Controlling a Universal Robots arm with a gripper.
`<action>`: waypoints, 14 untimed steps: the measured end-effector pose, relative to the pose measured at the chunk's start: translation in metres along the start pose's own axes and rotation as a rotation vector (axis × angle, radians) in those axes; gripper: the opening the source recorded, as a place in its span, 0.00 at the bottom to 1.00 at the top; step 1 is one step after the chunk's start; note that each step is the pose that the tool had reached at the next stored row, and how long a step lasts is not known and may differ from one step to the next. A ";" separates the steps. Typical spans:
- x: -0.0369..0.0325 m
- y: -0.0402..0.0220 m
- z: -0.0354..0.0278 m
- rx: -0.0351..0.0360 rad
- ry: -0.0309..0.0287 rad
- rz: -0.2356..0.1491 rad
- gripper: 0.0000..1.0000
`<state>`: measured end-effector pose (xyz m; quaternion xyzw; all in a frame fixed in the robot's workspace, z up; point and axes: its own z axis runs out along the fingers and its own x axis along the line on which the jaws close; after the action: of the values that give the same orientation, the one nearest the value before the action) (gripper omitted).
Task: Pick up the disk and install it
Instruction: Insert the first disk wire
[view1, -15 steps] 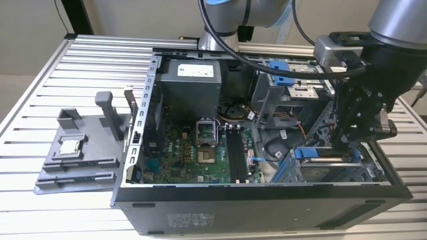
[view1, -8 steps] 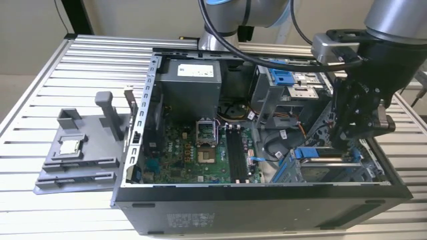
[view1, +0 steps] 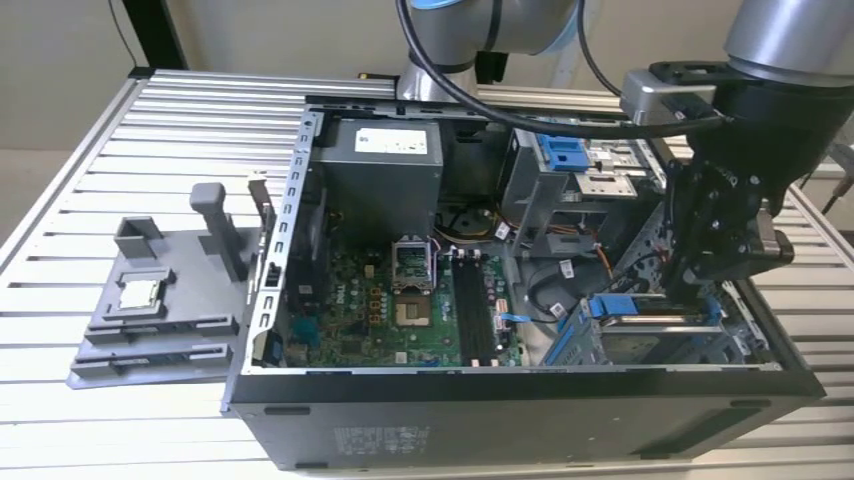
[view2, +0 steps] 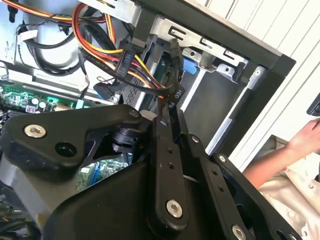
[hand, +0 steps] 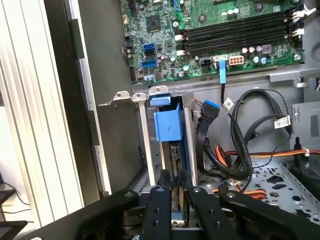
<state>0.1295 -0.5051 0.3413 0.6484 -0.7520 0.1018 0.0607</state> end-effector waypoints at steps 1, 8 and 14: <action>0.0000 0.0000 0.0001 0.0000 0.0001 0.000 0.00; -0.0027 0.0004 0.0007 0.0108 0.0081 -0.040 0.00; -0.0074 0.0023 0.0026 0.0133 0.0214 -0.042 0.00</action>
<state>0.1284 -0.4983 0.3370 0.6635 -0.7367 0.1125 0.0666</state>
